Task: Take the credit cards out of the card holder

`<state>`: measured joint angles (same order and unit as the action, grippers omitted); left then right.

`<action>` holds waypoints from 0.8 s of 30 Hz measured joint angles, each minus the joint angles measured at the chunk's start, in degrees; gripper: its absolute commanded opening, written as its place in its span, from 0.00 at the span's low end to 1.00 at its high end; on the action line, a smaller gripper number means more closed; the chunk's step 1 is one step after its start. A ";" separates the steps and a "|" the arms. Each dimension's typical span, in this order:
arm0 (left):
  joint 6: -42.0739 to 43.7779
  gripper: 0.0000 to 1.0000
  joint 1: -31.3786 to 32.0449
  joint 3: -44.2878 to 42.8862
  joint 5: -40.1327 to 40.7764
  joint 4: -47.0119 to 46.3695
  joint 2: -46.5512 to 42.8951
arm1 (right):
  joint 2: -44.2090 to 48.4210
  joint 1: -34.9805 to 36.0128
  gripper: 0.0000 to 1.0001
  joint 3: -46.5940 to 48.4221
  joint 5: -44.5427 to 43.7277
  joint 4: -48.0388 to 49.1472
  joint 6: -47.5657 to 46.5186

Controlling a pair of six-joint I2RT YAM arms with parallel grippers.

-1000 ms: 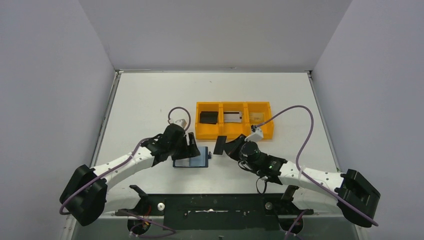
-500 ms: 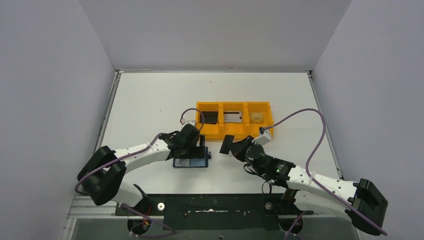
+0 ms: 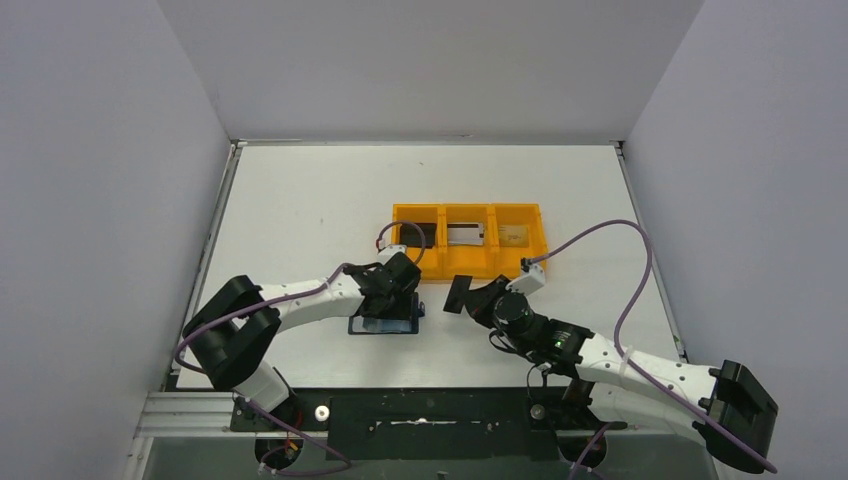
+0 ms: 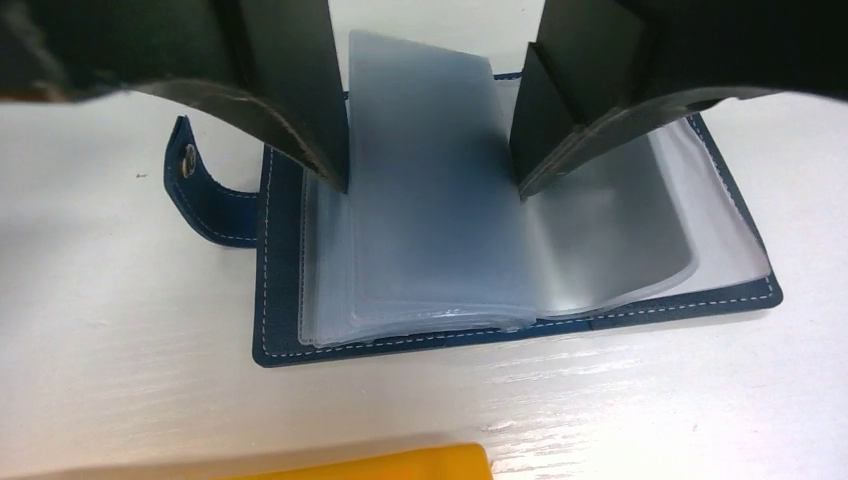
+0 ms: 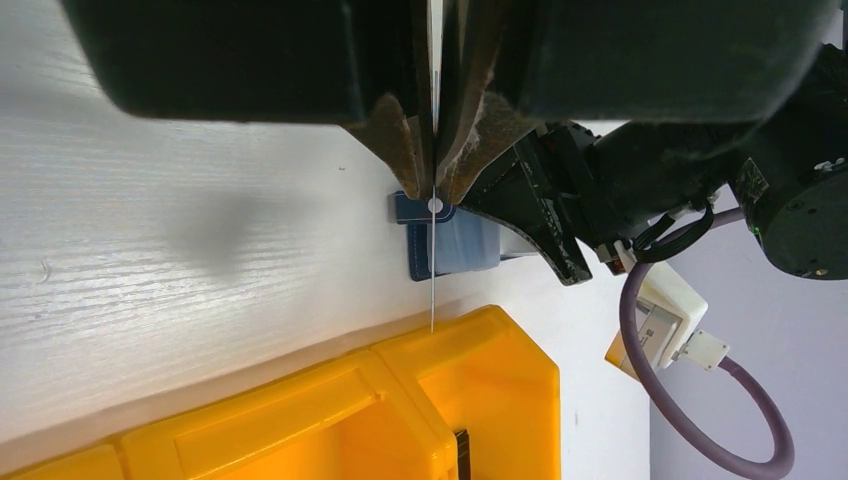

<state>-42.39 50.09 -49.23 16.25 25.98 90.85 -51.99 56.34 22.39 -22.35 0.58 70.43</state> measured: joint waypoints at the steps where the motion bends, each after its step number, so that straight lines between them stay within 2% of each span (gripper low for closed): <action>1: -0.17 0.48 0.11 0.02 0.20 -0.02 0.00 | 0.31 0.00 0.00 -0.13 -0.02 -0.13 0.09; 4: -0.55 0.40 0.33 0.17 0.76 -0.09 -0.04 | 1.14 0.00 0.00 -0.68 -0.26 -0.39 0.35; 10: -0.72 0.40 0.37 0.28 0.98 -0.15 -0.11 | 1.14 0.00 0.00 -0.81 -0.39 -0.94 0.57; 12: -0.70 0.51 0.39 0.28 0.98 -0.13 -0.13 | 1.11 0.00 0.00 -0.81 -0.37 -1.07 0.61; 19: -0.85 0.73 0.61 0.31 -0.52 0.57 -1.60 | 1.09 0.00 0.00 -0.79 -0.37 -1.36 0.42; 24: -0.81 0.79 0.50 0.39 -1.36 1.90 -8.15 | 1.09 0.00 0.00 -0.46 -0.42 -2.21 -1.40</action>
<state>-43.20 50.59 -48.84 14.90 27.88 82.70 -50.89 56.34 21.93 -22.76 -1.63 69.04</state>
